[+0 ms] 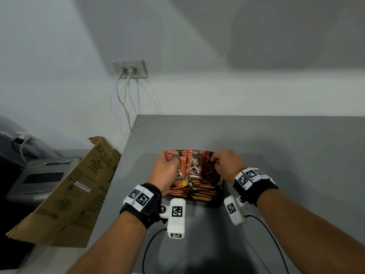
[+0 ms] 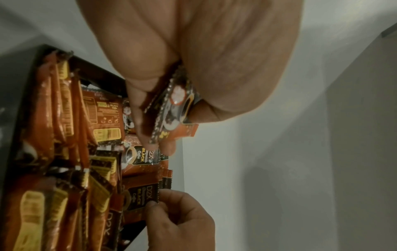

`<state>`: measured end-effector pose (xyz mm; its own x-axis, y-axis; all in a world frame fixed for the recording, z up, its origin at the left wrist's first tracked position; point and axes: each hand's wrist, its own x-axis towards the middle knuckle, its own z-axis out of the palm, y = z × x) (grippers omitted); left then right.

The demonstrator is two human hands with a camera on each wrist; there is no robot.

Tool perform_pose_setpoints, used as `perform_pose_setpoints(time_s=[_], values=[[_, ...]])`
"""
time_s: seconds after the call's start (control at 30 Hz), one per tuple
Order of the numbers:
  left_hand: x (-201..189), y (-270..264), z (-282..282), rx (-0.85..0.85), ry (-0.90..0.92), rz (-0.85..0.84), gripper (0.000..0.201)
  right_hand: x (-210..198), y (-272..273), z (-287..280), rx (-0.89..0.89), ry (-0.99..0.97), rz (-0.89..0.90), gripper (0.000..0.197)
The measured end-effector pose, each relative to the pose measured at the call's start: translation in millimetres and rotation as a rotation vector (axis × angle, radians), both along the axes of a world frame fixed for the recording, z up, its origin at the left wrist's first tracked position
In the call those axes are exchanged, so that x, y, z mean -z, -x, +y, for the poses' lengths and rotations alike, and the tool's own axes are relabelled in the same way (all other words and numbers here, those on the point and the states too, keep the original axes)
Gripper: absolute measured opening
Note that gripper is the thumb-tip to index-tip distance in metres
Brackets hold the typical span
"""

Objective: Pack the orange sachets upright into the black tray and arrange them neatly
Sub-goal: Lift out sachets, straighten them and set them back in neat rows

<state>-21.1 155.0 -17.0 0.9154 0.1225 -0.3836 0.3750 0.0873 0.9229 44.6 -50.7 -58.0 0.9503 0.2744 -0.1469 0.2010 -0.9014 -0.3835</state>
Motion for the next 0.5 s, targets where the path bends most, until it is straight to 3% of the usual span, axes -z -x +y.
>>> perform_pose_setpoints(time_s=[0.27,0.37,0.5], values=[[6.7,-1.0,-4.2,0.022,-0.131,-0.038,0.032,1.1,1.2,-5.1,0.009,-0.003,-0.01,0.03],[2.6,-0.7,-7.7,0.056,-0.203,-0.097,0.034,-17.3,5.7,-2.6,0.03,-0.182,-0.1,0.022],[-2.6,-3.0,-14.8,0.116,-0.196,-0.157,0.043,-60.2,15.5,16.3,-0.056,-0.466,0.04,0.021]])
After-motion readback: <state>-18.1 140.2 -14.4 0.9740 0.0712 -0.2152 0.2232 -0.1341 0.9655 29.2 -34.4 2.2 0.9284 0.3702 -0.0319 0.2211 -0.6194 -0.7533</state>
